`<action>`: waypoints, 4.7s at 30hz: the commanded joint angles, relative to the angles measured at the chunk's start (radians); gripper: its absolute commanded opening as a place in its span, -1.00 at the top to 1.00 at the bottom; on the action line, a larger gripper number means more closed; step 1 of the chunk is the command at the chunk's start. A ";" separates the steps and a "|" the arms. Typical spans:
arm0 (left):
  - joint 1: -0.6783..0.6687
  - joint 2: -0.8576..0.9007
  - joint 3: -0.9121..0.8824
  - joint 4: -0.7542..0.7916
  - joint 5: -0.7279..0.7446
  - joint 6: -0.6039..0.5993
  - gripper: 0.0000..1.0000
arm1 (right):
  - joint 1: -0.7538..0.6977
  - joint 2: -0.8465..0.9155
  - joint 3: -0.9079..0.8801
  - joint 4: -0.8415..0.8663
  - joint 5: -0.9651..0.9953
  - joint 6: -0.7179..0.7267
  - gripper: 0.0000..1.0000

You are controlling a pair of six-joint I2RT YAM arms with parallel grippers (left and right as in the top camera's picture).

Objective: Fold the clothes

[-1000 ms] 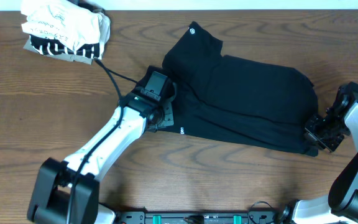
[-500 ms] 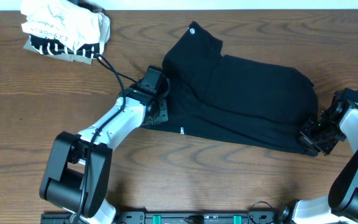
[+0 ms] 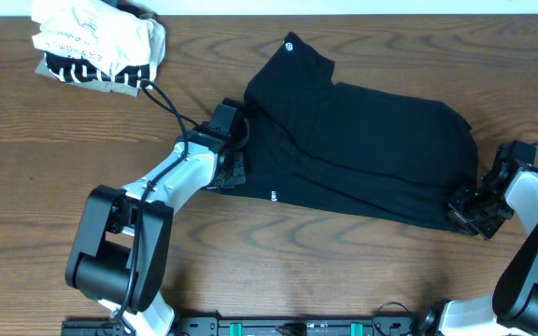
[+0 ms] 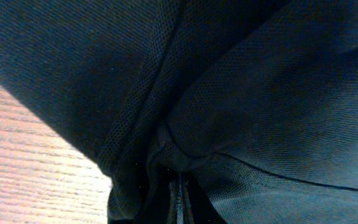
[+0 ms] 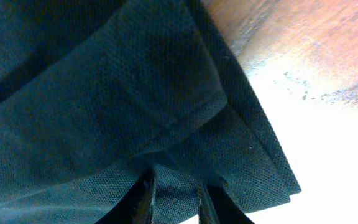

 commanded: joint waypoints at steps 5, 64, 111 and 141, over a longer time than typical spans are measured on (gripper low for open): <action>0.004 0.014 -0.006 -0.012 -0.045 0.037 0.87 | -0.029 0.009 -0.026 0.033 0.023 0.028 0.52; 0.036 -0.103 -0.009 -0.249 -0.076 -0.089 -0.86 | -0.079 -0.034 0.014 -0.049 -0.220 0.206 0.37; 0.036 -0.103 -0.009 -0.245 -0.076 -0.089 -0.89 | 0.005 -0.085 -0.002 0.554 -0.475 0.192 -0.24; 0.036 -0.103 -0.009 -0.225 -0.076 -0.089 -0.89 | 0.072 -0.437 0.018 0.029 -0.125 0.100 -0.64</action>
